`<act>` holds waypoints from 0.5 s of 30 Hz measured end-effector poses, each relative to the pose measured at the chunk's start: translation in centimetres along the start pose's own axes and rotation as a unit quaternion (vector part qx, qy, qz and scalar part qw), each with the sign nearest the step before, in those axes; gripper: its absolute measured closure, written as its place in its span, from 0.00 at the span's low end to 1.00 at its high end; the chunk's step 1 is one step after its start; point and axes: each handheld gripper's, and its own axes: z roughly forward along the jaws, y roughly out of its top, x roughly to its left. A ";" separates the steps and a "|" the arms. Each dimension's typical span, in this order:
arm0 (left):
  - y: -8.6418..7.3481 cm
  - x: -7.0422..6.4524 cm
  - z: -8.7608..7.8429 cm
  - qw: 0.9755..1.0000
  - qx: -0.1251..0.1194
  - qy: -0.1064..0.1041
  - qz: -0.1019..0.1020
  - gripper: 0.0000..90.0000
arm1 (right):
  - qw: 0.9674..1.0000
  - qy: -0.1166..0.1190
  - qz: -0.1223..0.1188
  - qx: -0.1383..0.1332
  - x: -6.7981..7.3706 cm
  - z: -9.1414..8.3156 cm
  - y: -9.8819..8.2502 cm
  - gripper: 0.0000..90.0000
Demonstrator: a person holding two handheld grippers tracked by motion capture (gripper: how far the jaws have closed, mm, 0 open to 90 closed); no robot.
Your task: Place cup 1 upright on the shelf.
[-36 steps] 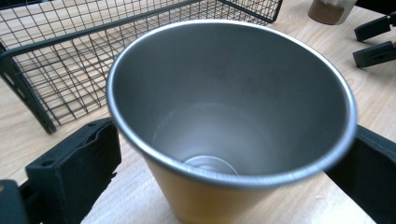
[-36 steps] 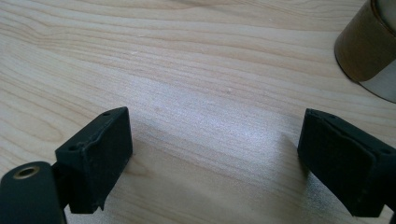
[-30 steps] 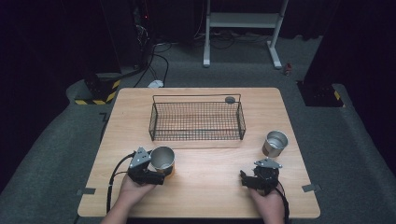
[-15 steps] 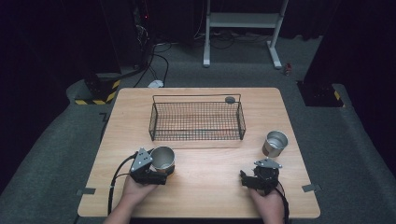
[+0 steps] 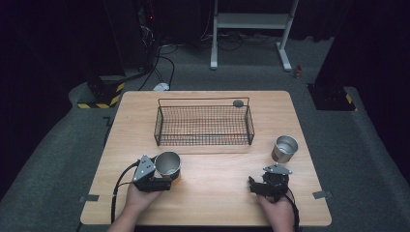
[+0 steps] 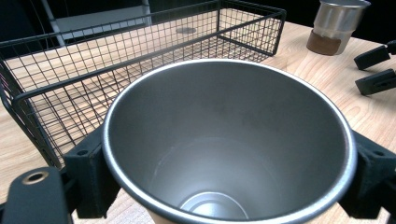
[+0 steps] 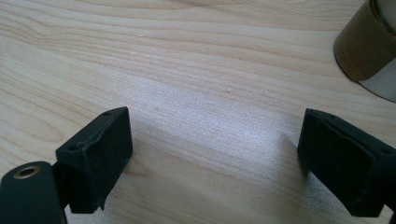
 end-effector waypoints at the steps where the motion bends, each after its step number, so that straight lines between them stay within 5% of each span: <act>1: 0.0 0.0 0.0 1.000 0.000 0.000 0.000 0.14 | 1.000 0.000 0.000 0.000 0.0 0.0 0.0 0.11; 15: 0.0 0.2 -0.2 1.000 0.000 -0.001 -0.006 0.15 | 1.000 0.000 0.000 0.000 0.0 0.0 0.0 0.11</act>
